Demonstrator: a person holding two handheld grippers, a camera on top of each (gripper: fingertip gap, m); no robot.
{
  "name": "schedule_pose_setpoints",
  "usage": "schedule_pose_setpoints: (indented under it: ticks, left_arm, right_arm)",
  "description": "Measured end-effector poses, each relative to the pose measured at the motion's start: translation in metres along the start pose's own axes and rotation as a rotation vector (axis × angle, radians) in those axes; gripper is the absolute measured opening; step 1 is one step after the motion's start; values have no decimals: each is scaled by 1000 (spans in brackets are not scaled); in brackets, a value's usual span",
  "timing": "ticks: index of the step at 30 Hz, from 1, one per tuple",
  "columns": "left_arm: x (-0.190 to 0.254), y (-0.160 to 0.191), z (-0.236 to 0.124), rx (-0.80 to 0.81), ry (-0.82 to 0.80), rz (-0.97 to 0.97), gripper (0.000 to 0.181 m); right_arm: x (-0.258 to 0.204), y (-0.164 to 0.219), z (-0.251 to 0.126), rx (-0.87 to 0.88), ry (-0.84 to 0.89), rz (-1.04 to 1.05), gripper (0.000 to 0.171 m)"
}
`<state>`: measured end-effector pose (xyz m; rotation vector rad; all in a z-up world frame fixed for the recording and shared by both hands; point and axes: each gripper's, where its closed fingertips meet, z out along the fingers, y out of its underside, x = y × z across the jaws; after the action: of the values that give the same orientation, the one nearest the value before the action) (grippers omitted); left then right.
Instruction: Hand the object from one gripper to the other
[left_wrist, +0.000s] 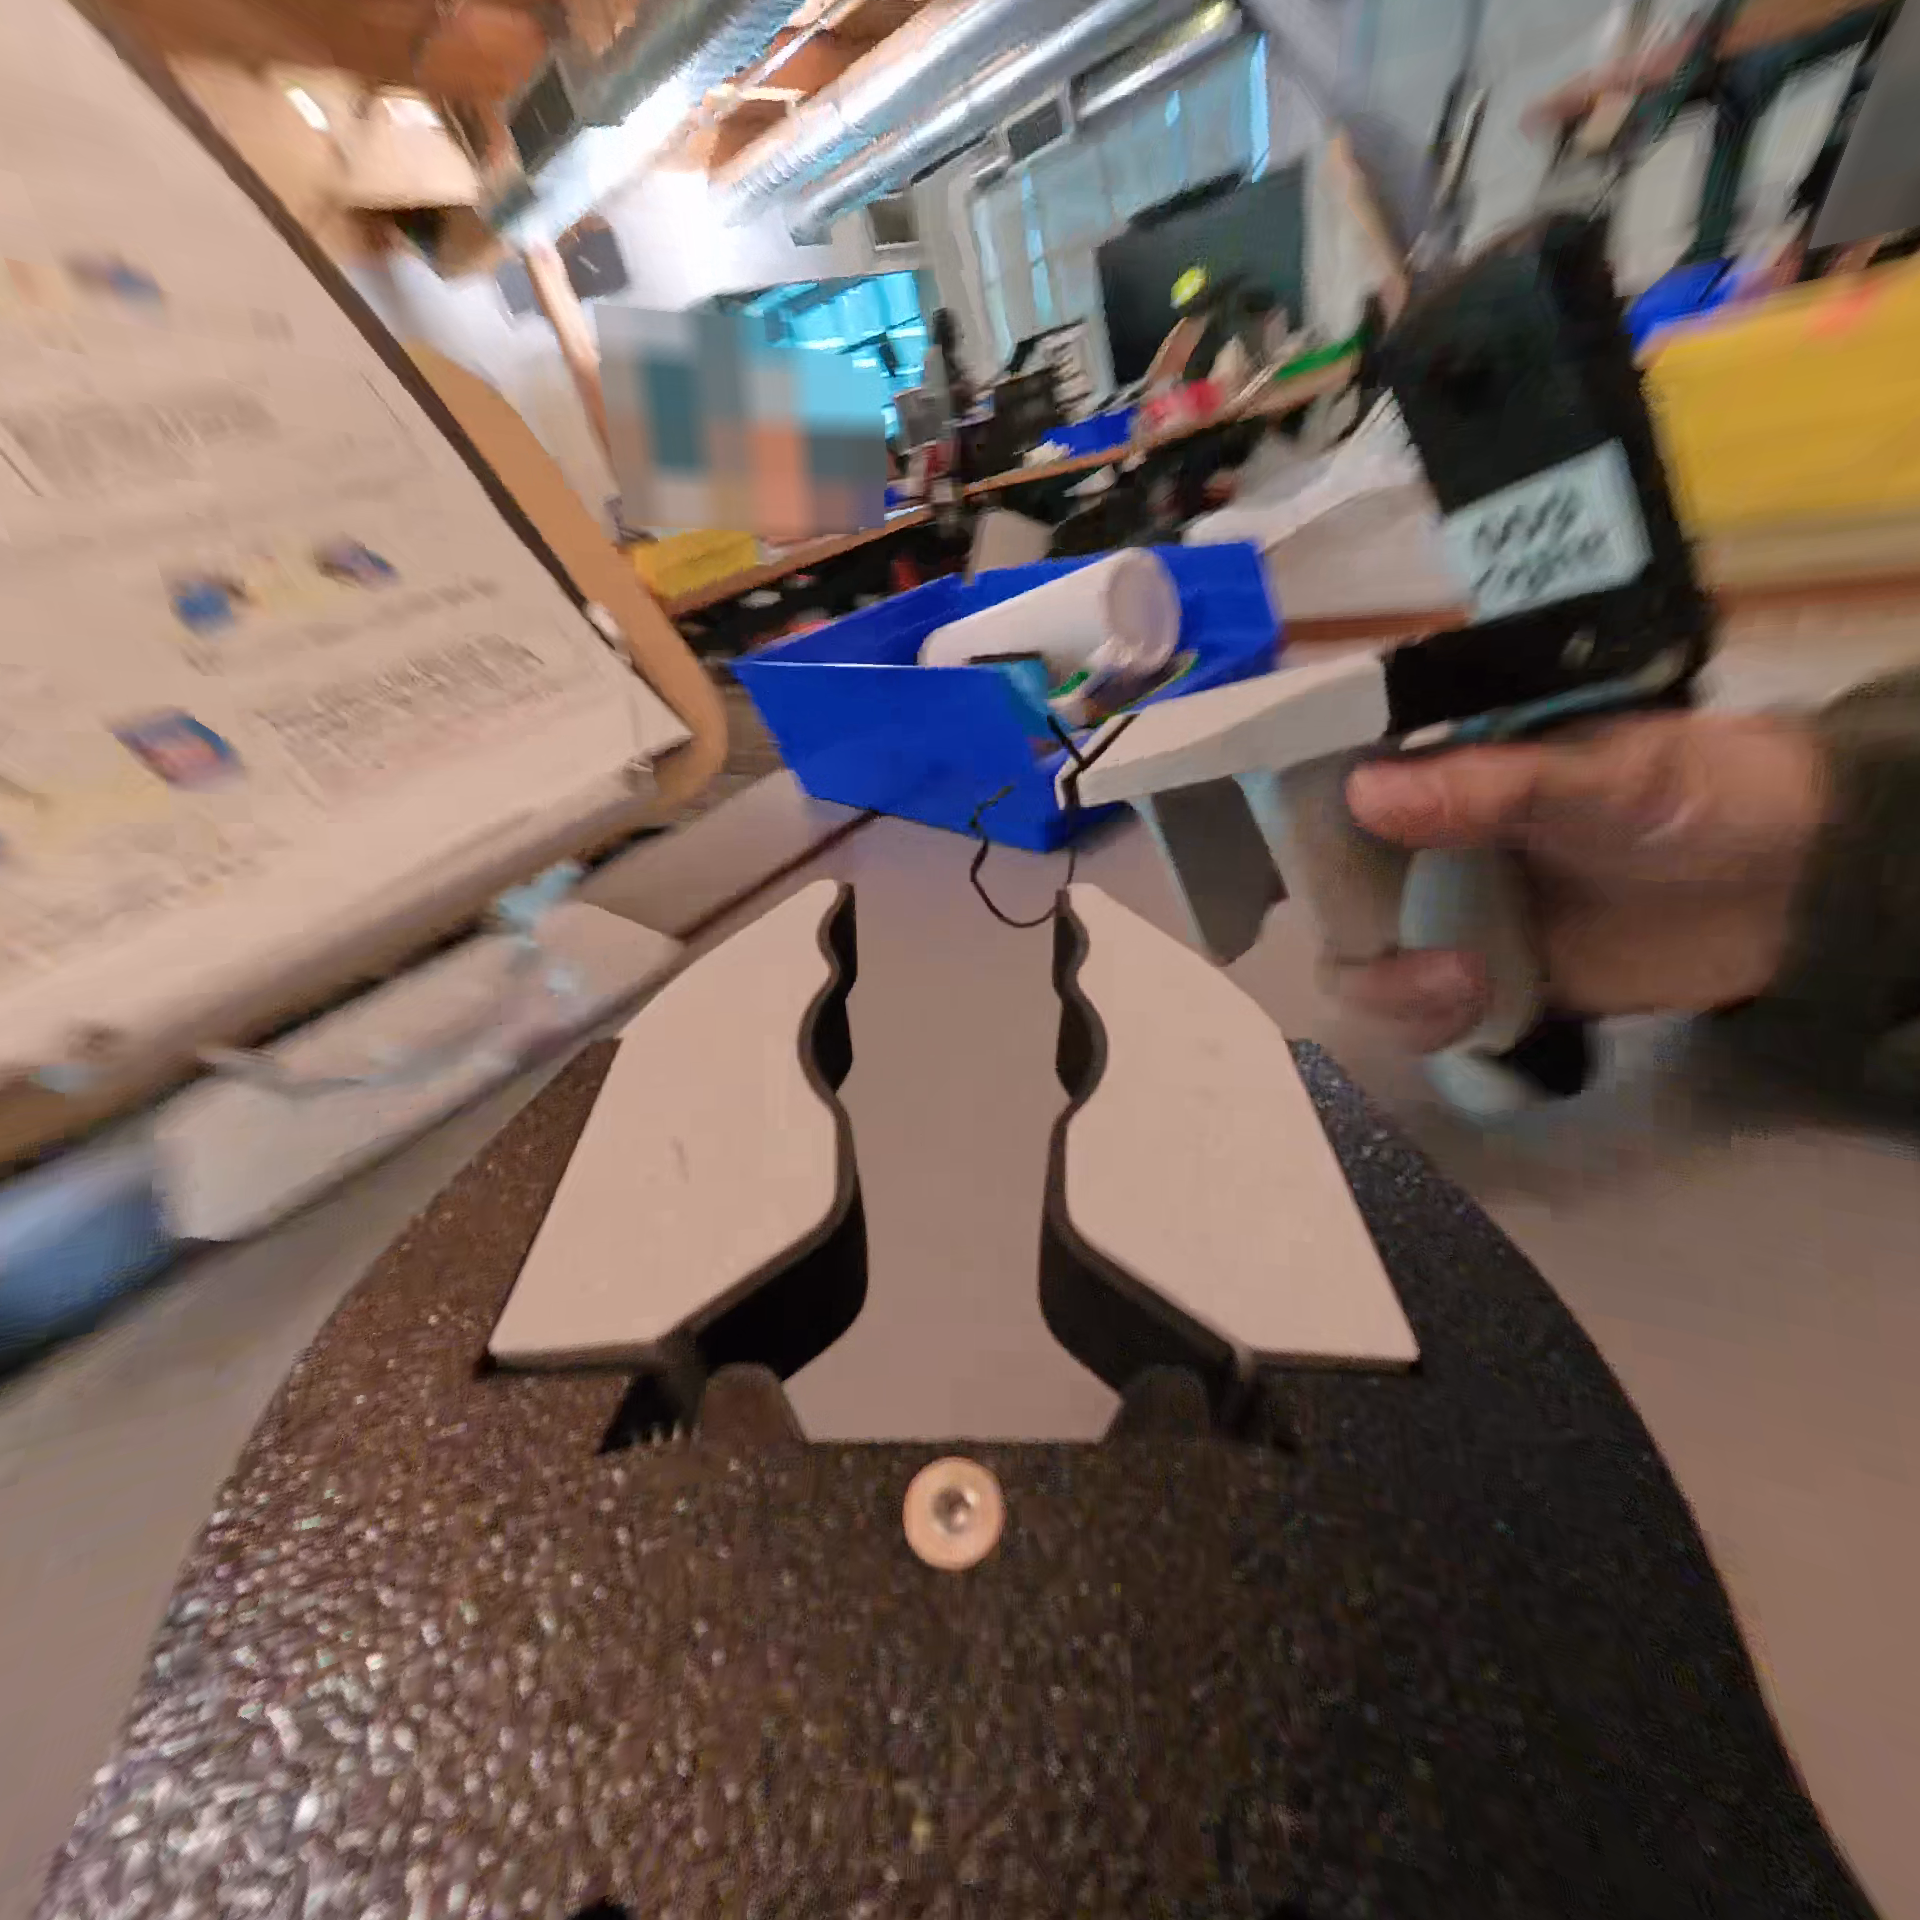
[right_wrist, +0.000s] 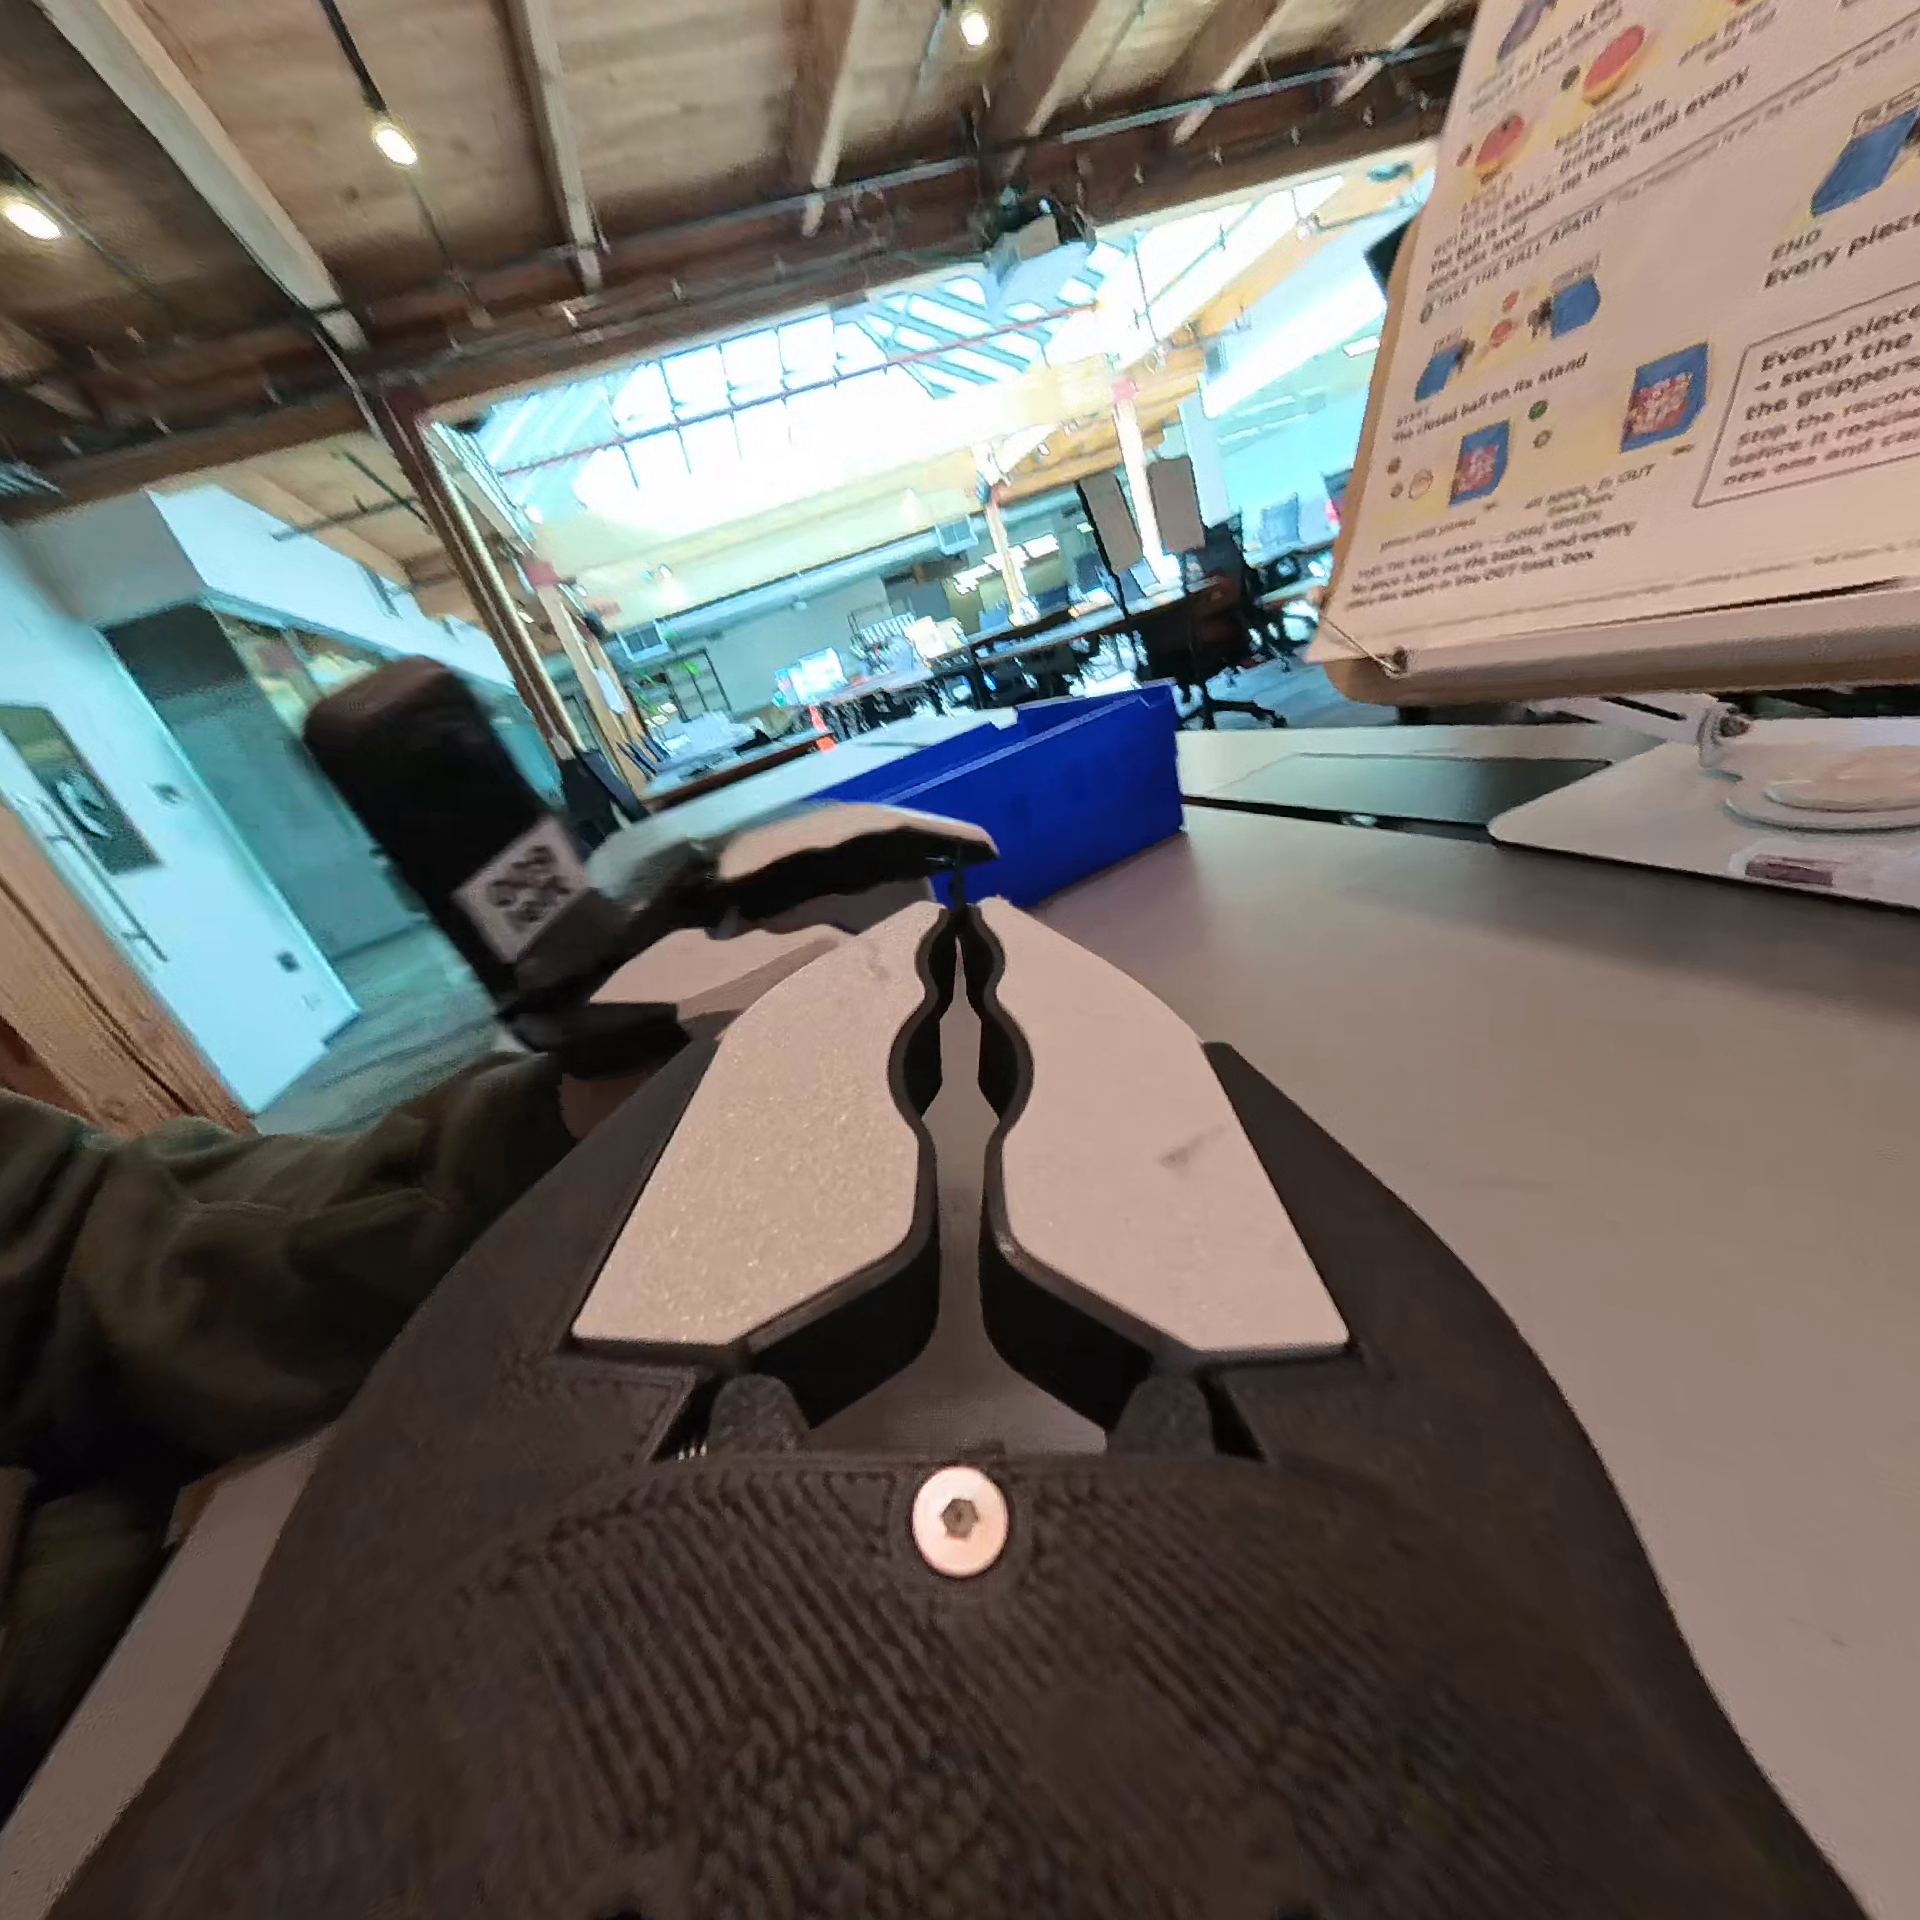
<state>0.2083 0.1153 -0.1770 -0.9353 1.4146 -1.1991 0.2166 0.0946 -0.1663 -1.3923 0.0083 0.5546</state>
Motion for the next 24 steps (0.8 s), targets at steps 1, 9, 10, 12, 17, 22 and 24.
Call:
schedule_pose_setpoints:
  ticks: [1,9,10,12,17,22,24]
  left_arm:
    - [5,-1,-1,10,84,-132,34]
    - [36,-10,-9,53,466,-578,15]
    - [37,-10,-9,48,473,-582,14]
    - [39,-10,-10,47,494,-587,7]
    - [40,-12,-12,56,514,-601,5]
    - [39,-10,-12,52,501,-587,2]
    - [39,-9,-12,39,490,-554,1]
  right_arm:
    - [-3,-4,-1,25,-29,16,1]
    - [-30,-9,0,65,-202,30,1]
    - [-32,-8,1,58,-211,14,1]
    - [-35,-5,2,42,-213,-11,1]
    - [-34,-3,3,31,-204,-29,1]
    - [-32,-1,3,23,-192,-36,1]
    - [-28,1,3,9,-166,-44,4]
